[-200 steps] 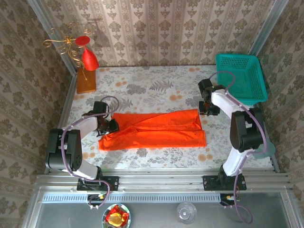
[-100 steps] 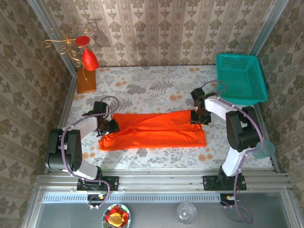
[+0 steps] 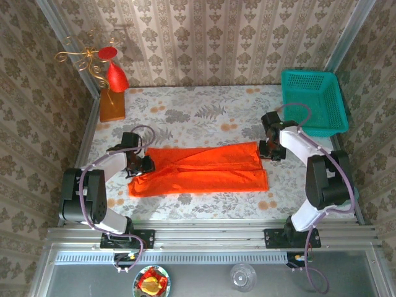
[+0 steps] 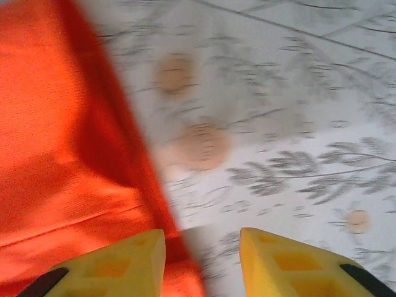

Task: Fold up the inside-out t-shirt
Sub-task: Smooth out the T-shirt at the center of the table.

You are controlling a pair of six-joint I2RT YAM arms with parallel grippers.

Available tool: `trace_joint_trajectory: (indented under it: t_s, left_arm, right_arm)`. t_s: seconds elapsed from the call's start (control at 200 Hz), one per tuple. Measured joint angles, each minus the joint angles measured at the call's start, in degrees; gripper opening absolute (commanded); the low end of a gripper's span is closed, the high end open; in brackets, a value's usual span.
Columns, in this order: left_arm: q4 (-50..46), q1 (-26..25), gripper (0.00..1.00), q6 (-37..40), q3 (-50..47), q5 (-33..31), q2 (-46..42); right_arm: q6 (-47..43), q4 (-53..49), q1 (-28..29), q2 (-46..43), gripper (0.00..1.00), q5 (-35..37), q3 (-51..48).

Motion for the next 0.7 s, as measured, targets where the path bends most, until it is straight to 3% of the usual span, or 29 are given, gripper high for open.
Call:
trace_joint_trajectory:
  t_s: [0.255,0.385,0.7]
  left_arm:
    - [-0.7,-0.5,0.22,0.0,0.3,0.0,-0.1]
    - [-2.1,-1.2,0.25,-0.2,0.6,0.0,-1.6]
    - [-7.4,-0.2,0.32,-0.5,6.3,-1.0,-9.8]
  right_arm:
    - [3.5,8.6,4.7,5.6,0.31,-16.5,-0.1]
    - [3.8,9.2,3.8,10.0,0.33,-16.9,-0.8]
    - [3.1,7.4,-1.9,8.3,0.35,-15.5,-2.6]
